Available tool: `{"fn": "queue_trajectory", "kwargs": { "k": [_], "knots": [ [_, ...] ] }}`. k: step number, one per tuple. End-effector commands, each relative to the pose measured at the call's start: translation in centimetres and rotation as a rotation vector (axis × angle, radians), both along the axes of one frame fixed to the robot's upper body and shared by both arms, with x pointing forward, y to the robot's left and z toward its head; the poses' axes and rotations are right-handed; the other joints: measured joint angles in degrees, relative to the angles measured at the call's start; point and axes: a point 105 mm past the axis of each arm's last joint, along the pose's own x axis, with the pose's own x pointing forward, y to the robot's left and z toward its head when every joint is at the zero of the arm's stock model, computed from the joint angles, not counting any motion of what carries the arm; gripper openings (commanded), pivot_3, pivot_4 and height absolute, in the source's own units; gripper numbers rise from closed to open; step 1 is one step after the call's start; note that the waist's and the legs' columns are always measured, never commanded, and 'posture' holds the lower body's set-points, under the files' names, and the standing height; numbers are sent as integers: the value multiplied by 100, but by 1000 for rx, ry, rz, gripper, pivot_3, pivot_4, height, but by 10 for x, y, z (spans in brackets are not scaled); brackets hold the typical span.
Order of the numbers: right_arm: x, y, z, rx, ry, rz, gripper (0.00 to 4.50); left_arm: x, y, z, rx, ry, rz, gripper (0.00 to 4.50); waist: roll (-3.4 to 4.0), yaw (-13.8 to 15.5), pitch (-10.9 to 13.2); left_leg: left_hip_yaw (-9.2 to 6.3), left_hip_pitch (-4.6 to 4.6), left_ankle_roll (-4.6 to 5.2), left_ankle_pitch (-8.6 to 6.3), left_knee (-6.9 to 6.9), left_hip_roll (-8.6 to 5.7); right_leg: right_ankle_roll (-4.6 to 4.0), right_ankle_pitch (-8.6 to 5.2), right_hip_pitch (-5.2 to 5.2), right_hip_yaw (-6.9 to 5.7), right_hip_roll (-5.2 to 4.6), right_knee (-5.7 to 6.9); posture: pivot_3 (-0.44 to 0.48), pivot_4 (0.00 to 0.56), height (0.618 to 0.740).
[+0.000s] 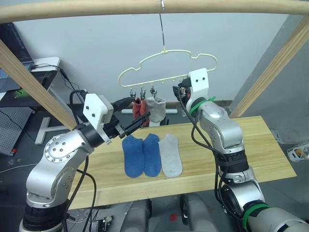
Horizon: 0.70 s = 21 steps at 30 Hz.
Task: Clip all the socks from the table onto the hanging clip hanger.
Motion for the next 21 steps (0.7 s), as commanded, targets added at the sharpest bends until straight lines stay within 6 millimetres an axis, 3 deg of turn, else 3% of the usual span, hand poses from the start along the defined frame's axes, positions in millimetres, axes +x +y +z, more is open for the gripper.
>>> {"fn": "queue_trajectory", "kwargs": {
  "k": [1, 14, 17, 21],
  "knots": [
    [-2, 4, 20, 21, -77, 11, 2092, -2, 1, 5, 5, -36, -4, 3417, 0, 0, 0, 0, 0, 0, 0, 0, 0, 0, 0, 0, 0, 0, 0, -104, 239, 740],
    [0, 7, 23, 32, -90, 25, 2092, -3, 1, 4, 10, -36, -1, 3417, 1, 6, 0, -1, 0, 0, 0, -5, 0, 0, 0, -1, 0, 0, -2, -96, 236, 740],
    [0, 7, 24, 35, -92, 25, 1469, -3, 1, 3, 10, -35, 1, 3417, 1, 6, 1, -1, 0, 0, 0, -6, 0, 0, 0, -1, 0, 0, -4, -96, 237, 740],
    [-1, 8, 24, 40, -95, 26, 261, -3, 3, 2, 11, -33, 10, 3417, 1, 6, 1, 0, 0, 0, 0, -8, 0, 0, 0, -2, 0, 0, -5, -96, 239, 740]
  ]
}}
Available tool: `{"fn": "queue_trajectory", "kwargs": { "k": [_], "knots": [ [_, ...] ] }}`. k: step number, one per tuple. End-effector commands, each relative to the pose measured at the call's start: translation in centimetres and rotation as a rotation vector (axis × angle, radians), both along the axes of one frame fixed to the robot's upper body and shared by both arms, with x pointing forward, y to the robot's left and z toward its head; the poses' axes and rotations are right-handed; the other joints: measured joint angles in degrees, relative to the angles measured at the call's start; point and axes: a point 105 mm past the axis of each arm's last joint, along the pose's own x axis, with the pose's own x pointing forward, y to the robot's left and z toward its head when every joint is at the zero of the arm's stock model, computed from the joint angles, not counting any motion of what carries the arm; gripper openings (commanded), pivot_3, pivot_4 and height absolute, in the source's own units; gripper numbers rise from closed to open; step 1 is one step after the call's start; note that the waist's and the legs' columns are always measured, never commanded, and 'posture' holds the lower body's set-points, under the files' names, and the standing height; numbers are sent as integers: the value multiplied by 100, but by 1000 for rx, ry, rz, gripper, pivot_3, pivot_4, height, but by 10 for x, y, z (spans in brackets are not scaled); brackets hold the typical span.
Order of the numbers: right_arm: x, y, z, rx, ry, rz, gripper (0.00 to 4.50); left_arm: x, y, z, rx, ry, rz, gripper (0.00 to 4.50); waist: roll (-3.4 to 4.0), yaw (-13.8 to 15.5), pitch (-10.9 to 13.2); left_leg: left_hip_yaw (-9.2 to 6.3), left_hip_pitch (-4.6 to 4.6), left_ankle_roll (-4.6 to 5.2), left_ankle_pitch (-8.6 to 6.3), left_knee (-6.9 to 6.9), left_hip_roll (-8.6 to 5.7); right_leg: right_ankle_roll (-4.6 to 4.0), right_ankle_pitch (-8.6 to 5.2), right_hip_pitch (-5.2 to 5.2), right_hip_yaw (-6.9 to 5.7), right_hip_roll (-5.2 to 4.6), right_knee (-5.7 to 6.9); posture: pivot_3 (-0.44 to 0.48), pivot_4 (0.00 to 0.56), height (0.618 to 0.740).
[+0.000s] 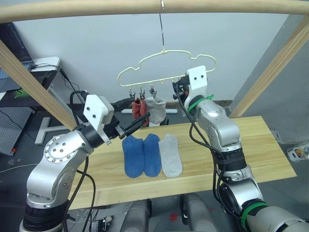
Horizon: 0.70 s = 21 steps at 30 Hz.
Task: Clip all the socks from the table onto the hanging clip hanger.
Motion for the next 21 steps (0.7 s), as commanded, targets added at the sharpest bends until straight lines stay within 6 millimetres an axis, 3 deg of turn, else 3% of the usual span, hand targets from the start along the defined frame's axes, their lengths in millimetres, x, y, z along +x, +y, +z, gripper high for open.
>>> {"fn": "queue_trajectory", "kwargs": {
  "k": [1, 7, 13, 18, 21],
  "knots": [
    [-3, 2, 19, 27, -69, 6, 28, -3, 3, 6, -3, -41, 12, 3417, 1, 0, 0, 0, 0, 0, 0, -1, 0, 0, 0, -1, 0, 0, 0, -96, 239, 740],
    [-5, 3, 22, 35, -73, 9, 10, 0, 14, 2, -14, -24, 82, 3417, 3, -3, 3, 0, 0, 0, 0, -5, 1, -2, -1, -2, 0, 0, 0, -95, 247, 740],
    [-7, 4, 25, 48, -74, 16, 10, 1, 37, -24, 14, 71, 211, 3417, 17, -13, 18, -2, 0, 0, 0, -11, 3, -9, -6, -5, -3, 0, -1, -93, 265, 740],
    [-11, 7, 30, 60, -74, 27, 0, 3, 59, -51, 62, 164, 341, 4453, 37, -44, 77, -5, 0, 0, 0, -21, 4, -9, -14, -9, -6, -1, -2, -96, 291, 740],
    [-15, 9, 34, 68, -72, 36, 0, 6, 69, -67, 103, 215, 424, 4483, 42, -53, 123, -6, 0, 0, 0, -25, 4, -10, -15, -10, -6, -1, -2, -100, 320, 740]
  ]
}}
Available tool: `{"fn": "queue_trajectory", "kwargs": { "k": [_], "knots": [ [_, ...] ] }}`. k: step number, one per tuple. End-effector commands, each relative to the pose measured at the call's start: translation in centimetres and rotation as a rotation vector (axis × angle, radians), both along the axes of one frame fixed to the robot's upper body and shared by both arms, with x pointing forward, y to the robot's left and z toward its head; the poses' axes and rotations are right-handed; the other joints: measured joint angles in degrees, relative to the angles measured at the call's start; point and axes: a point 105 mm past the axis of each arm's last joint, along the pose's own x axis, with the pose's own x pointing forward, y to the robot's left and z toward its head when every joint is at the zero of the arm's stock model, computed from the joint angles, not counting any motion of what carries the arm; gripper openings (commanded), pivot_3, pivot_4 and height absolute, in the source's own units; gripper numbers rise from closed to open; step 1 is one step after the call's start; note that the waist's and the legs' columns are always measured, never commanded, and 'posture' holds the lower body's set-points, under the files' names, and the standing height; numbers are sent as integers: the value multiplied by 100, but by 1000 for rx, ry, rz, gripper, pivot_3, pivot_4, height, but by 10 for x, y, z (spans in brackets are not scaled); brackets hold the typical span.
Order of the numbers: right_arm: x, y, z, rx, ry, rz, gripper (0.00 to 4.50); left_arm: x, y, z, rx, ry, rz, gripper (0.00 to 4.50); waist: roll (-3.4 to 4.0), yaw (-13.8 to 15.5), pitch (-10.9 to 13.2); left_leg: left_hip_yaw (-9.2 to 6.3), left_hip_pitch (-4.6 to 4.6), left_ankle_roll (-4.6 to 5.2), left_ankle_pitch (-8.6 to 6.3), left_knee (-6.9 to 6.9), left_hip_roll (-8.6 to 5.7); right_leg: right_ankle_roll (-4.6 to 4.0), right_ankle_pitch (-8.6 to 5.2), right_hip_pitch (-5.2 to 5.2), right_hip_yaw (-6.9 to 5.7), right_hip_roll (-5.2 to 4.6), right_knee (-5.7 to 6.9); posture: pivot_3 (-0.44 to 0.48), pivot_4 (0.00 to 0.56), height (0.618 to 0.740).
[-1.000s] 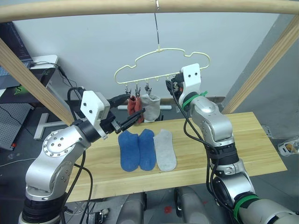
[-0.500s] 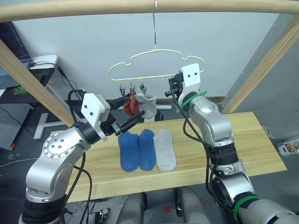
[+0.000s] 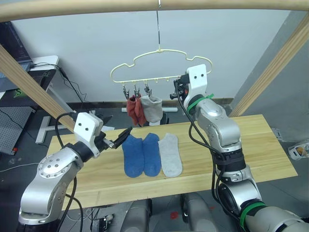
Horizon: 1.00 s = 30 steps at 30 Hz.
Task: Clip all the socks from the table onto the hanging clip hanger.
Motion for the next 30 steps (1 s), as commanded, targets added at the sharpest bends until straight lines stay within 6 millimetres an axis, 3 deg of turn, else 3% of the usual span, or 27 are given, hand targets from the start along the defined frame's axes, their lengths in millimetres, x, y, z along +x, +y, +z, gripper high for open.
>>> {"fn": "queue_trajectory", "kwargs": {
  "k": [1, 8, 16, 24, 30],
  "knots": [
    [-11, 5, 28, 46, -73, 29, 0, 3, 12, -9, 39, 27, 96, 4483, 3, -9, 45, 0, 0, 0, 0, -2, 0, 1, -1, -1, 0, 0, 0, -100, 325, 740],
    [-19, 7, 35, 44, -63, 44, 0, 14, 32, -48, -32, 180, 261, 4483, 2, -53, 247, 2, -3, 0, 0, -20, 0, -4, -2, -14, 0, -3, 1, -122, 374, 740],
    [-22, 7, 40, 34, -61, 51, 0, 30, 18, -91, 8, 304, 216, 4483, -6, -73, 361, 18, -41, 0, 0, -43, 0, -10, 3, -82, 8, -9, 14, -168, 412, 740],
    [-24, 8, 42, 26, -60, 59, 0, 49, 8, -115, 31, 365, 229, 4483, -17, -106, 482, 26, -48, 0, 0, -42, 0, -10, 3, -91, 11, -12, 16, -203, 431, 740],
    [-27, 8, 41, 24, -57, 62, 0, 41, -1, -127, 32, 434, 183, 3133, -14, -126, 492, 28, -48, 0, 0, -43, -1, -9, 3, -91, 12, -16, 15, -205, 427, 740]
  ]
}}
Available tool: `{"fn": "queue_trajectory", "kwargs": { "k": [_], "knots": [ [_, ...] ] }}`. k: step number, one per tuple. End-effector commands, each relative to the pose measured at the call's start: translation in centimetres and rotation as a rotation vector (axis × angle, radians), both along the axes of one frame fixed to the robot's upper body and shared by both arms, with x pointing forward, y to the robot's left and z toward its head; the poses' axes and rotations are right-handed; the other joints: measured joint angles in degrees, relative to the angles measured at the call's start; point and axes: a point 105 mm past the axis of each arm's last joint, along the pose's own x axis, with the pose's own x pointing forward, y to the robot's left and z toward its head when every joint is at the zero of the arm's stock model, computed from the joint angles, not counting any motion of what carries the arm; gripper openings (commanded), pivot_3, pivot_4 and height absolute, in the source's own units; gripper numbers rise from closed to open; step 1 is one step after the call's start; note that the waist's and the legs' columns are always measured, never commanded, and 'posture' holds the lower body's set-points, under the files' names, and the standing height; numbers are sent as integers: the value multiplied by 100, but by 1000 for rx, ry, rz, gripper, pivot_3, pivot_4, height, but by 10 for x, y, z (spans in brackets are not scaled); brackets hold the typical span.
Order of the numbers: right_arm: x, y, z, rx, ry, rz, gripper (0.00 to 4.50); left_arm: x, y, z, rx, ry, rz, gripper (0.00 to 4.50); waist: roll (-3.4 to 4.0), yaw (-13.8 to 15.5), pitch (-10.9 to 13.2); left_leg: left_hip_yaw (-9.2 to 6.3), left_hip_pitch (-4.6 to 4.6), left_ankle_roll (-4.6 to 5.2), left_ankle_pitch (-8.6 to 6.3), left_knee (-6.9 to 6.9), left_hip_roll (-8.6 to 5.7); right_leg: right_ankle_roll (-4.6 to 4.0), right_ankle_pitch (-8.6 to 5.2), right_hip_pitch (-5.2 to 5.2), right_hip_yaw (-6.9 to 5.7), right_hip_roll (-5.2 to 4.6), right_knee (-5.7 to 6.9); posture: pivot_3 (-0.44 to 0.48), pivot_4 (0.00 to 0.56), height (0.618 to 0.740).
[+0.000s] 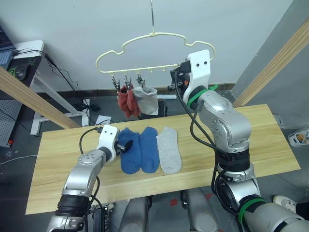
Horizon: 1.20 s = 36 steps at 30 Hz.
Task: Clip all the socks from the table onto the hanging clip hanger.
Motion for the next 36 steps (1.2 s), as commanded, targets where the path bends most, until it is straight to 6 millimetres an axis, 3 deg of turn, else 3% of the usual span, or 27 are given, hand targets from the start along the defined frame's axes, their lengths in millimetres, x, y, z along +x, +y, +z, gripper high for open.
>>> {"fn": "queue_trajectory", "kwargs": {
  "k": [1, 10, 14, 18, 21, 25, 29, 36],
  "knots": [
    [-6, 2, 5, 11, -18, 15, 0, -12, -4, -18, -2, 80, -20, 2931, 0, -5, 0, 0, 0, 0, 0, 0, 0, 0, 0, 1, 0, 0, 0, -205, 426, 740],
    [-6, 1, 5, 10, -18, 15, 0, -19, 1, -17, -14, 75, 5, 1003, 0, -50, 0, 0, 1, 0, 0, 0, 0, 1, -1, 1, -1, 0, -1, -198, 425, 740],
    [-5, 0, 5, 10, -20, 9, 0, -25, -11, 4, -84, -14, -80, 27, 0, -94, 4, 0, 0, 0, 0, -1, 1, 1, -1, 1, 0, -1, -3, -196, 424, 740],
    [-4, -1, 7, 14, -25, 3, 0, -32, -29, 37, -154, -136, -198, 27, 1, -76, 36, -2, -1, -1, 0, -2, 4, 1, -1, 0, -1, -11, -6, -197, 422, 740],
    [-5, -1, 9, 20, -27, 3, 0, -39, -55, 76, -227, -273, -349, 27, 3, -58, 43, -5, -5, -1, 0, -2, 4, 1, -1, 0, -3, -12, -11, -198, 415, 740],
    [-7, 1, 12, 30, -30, 11, 0, -47, -79, 107, -166, -419, -518, 27, 3, -71, 43, 0, -8, -1, 0, -2, 2, 1, 0, 1, -3, -12, -17, -202, 405, 740],
    [-9, 2, 17, 43, -36, 19, 0, -50, -97, 119, -23, -567, -646, 27, 4, -92, 44, 2, -8, -1, 0, -7, 2, 1, 0, -1, -3, -9, -17, -204, 398, 740],
    [-13, 5, 23, 64, -39, 30, 0, -37, -119, 124, 123, -809, -638, 27, 4, -101, 44, 4, -10, -1, 0, -7, 0, 0, 0, -4, -1, -10, -18, -223, 384, 740]
  ]
}}
